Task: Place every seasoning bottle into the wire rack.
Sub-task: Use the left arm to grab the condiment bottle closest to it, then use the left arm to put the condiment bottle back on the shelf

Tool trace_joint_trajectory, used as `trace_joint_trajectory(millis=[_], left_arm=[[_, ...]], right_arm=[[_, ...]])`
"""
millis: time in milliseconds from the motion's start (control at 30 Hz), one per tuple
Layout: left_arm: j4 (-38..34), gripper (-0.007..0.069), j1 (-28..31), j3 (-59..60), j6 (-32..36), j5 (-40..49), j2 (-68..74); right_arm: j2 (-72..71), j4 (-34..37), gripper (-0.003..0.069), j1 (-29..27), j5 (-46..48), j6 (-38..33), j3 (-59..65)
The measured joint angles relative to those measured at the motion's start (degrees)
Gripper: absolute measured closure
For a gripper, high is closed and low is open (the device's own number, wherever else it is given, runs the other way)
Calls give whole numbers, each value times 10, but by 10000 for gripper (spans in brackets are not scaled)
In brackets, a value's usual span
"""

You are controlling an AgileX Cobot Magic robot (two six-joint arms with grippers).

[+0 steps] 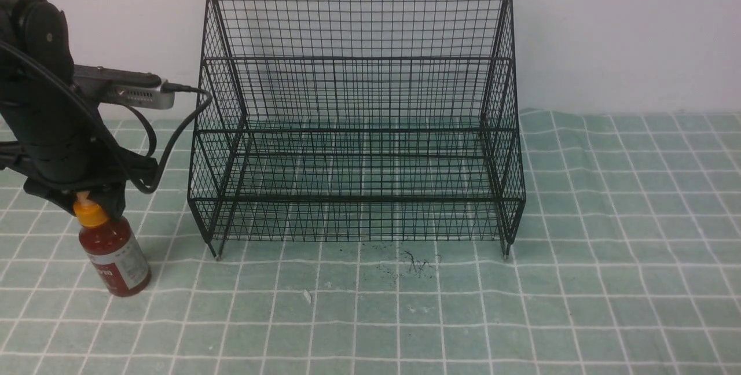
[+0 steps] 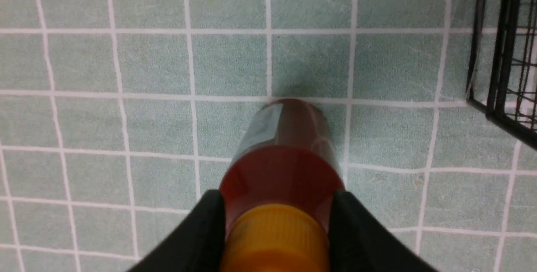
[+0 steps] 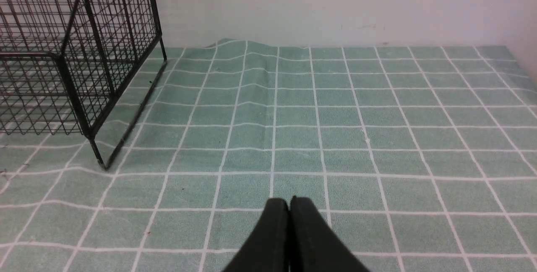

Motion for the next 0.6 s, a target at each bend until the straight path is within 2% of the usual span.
trace_joint_trajectory(millis=[233, 400, 600], left_arm=[[-2, 343, 0, -14, -1, 55, -10], [-9, 341, 0, -82, -1, 85, -76], [-77, 341, 0, -182, -1, 94, -154]], right_arm=[[0, 0, 673, 0, 0, 0, 0], [0, 0, 673, 0, 0, 0, 0], [0, 0, 673, 0, 0, 0, 0]])
